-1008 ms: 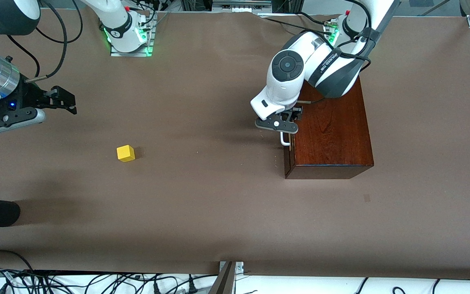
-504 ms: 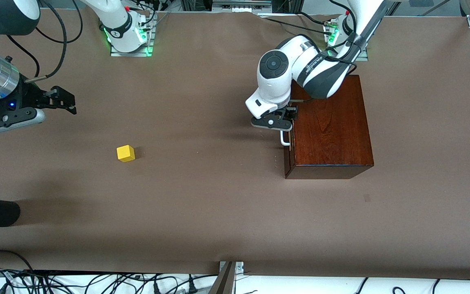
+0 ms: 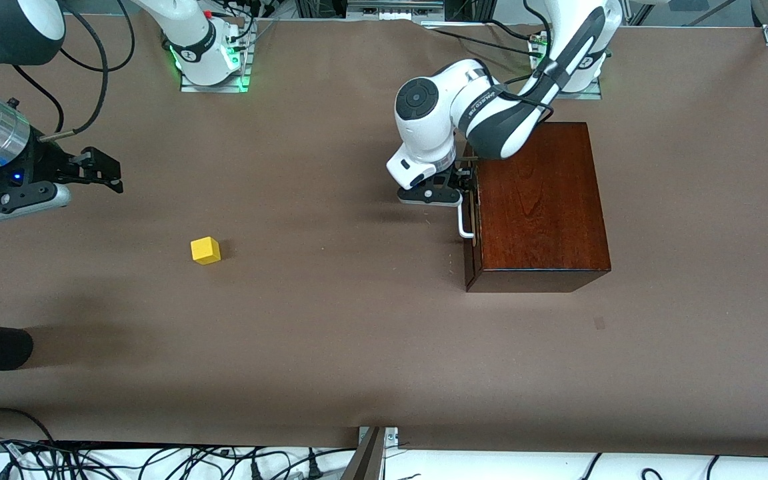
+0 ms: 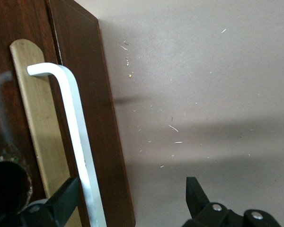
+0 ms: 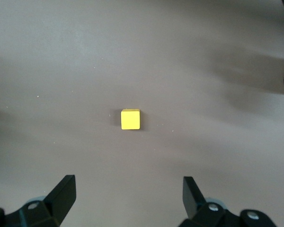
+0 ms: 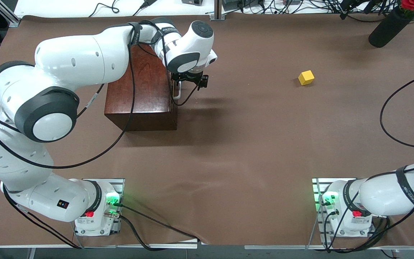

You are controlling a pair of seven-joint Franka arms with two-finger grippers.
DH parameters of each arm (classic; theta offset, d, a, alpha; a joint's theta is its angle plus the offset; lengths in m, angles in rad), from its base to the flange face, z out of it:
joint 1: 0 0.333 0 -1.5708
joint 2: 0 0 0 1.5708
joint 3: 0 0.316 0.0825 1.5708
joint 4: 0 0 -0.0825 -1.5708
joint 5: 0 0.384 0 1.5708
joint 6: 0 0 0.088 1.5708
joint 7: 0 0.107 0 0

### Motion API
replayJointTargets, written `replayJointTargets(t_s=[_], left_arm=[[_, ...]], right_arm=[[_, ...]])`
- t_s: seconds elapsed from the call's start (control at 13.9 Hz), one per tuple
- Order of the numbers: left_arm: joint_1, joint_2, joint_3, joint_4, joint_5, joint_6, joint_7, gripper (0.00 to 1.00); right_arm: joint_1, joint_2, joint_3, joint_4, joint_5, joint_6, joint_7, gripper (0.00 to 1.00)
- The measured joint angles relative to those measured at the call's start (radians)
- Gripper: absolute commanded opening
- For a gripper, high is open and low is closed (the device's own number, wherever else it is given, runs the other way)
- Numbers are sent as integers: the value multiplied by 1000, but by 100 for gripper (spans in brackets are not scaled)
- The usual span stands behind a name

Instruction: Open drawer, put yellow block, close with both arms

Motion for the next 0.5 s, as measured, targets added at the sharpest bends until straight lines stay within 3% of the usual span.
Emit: replayJointTargets(t_s=[0.5], left_arm=[[0, 24, 2, -7, 20, 65, -20, 100]], right_arm=[[0, 2, 0, 11, 0, -1, 0, 100]])
